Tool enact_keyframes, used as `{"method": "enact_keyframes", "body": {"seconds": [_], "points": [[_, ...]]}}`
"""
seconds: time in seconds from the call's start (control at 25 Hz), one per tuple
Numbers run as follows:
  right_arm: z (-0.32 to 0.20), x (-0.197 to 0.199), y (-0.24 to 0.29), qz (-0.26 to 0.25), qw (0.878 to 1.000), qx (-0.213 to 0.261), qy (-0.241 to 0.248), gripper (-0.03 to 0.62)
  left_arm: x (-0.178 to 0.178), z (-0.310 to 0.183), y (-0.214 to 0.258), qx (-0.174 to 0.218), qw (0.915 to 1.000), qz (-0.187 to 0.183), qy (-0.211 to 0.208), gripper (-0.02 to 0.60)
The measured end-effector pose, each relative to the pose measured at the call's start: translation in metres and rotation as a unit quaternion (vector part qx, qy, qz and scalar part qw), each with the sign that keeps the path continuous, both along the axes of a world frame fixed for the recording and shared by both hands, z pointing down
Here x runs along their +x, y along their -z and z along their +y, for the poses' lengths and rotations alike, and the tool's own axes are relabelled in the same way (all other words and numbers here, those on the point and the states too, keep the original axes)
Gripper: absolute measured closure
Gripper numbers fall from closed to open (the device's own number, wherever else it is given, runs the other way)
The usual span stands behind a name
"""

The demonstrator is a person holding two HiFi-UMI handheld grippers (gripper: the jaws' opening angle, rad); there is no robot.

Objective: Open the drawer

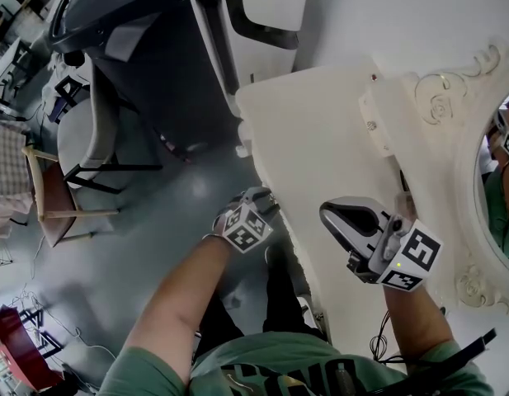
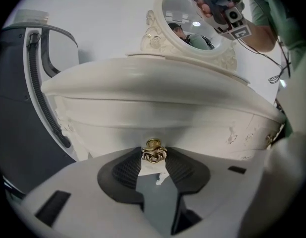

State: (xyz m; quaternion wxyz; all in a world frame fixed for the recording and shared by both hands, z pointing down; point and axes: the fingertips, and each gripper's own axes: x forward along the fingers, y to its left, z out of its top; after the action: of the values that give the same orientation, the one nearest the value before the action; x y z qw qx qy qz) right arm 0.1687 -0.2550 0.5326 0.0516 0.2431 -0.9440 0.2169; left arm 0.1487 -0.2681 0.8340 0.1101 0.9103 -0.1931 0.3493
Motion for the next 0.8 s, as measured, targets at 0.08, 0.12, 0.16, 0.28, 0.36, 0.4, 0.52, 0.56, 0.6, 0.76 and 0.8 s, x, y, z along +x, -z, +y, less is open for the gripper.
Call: {"method": "enact_keyframes", "body": {"seconds": [0.08, 0.12, 0.16, 0.28, 0.36, 0.4, 0.52, 0.56, 0.6, 0.76, 0.8], "points": [[-0.001, 0.000, 0.000, -0.002, 1.000, -0.001, -0.002, 0.583, -0.001, 0.000, 0.000, 0.006, 1.0000, -0.001, -0.006, 0.436], [-0.001, -0.001, -0.001, -0.002, 1.000, -0.001, -0.002, 0.582, -0.001, 0.000, 0.000, 0.009, 0.9999, -0.001, -0.009, 0.437], [-0.001, -0.001, -0.001, -0.002, 1.000, -0.001, -0.002, 0.583, -0.001, 0.000, 0.000, 0.012, 0.9999, -0.003, -0.012, 0.437], [-0.001, -0.002, -0.002, -0.003, 1.000, -0.002, -0.002, 0.583, -0.001, 0.001, 0.000, 0.017, 0.9997, -0.007, -0.017, 0.437], [-0.001, -0.003, -0.002, -0.005, 1.000, -0.002, -0.002, 0.583, -0.003, 0.002, -0.001, 0.016, 0.9997, -0.009, -0.017, 0.439], [0.000, -0.004, -0.002, -0.005, 1.000, -0.003, -0.001, 0.583, -0.006, 0.003, -0.001, 0.014, 0.9997, -0.010, -0.016, 0.439], [-0.001, -0.007, -0.002, -0.007, 1.000, -0.002, 0.001, 0.583, -0.014, 0.006, -0.001, 0.013, 0.9997, -0.013, -0.018, 0.439], [-0.001, -0.009, -0.001, -0.007, 1.000, -0.001, 0.002, 0.582, -0.017, 0.007, -0.001, 0.013, 0.9996, -0.015, -0.020, 0.439], [-0.002, -0.010, -0.001, -0.008, 1.000, -0.001, 0.003, 0.583, -0.019, 0.007, -0.001, 0.012, 0.9996, -0.017, -0.020, 0.439], [-0.001, -0.018, 0.003, -0.009, 1.000, 0.003, 0.009, 0.583, -0.027, 0.011, -0.001, 0.011, 0.9996, -0.021, -0.017, 0.439], [-0.001, -0.020, 0.003, -0.009, 1.000, 0.004, 0.011, 0.583, -0.029, 0.011, -0.001, 0.011, 0.9996, -0.021, -0.016, 0.439]]}}
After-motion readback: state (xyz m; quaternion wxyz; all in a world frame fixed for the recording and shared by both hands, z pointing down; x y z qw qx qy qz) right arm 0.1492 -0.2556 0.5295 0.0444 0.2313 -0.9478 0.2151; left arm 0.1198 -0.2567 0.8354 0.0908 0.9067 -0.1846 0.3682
